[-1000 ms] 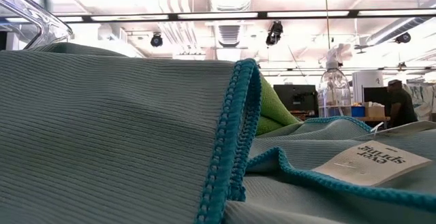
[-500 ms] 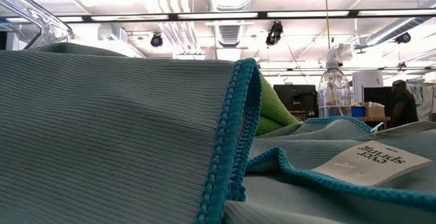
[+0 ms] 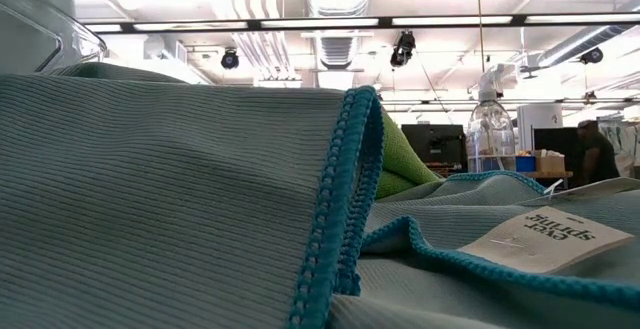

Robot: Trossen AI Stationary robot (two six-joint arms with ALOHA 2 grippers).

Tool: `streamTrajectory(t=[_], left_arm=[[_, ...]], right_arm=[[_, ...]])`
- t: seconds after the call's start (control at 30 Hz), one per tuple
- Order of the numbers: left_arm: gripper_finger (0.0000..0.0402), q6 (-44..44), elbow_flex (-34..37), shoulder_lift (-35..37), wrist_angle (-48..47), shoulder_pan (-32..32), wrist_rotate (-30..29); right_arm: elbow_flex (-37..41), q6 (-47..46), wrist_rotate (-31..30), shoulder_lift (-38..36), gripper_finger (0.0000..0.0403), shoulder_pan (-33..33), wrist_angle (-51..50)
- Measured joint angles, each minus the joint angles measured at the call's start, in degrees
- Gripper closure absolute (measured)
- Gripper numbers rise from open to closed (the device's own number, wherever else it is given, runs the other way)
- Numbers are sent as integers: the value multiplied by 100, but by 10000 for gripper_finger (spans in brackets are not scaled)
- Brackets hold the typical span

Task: Sort microfiber towel by color & place in baskets
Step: Put the right blue microfiber cloth into the bottom transparent bin

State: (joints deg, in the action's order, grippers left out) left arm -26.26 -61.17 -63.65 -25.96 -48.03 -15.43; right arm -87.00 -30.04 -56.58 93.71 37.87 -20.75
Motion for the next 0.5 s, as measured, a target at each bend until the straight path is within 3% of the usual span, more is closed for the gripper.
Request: streamTrajectory(t=[0.23, 0.33, 0.5], left_arm=[[338, -240, 0, -59, -188, 2, 458], [326, -561, 0, -29, -591, 0, 874], [322, -1040, 0, -27, -1430, -2, 915]], right_arm=[[0, 2, 0, 0, 191, 2, -2], [0, 6, 0, 0, 191, 25, -3], [0, 10, 2, 0, 191, 67, -9]])
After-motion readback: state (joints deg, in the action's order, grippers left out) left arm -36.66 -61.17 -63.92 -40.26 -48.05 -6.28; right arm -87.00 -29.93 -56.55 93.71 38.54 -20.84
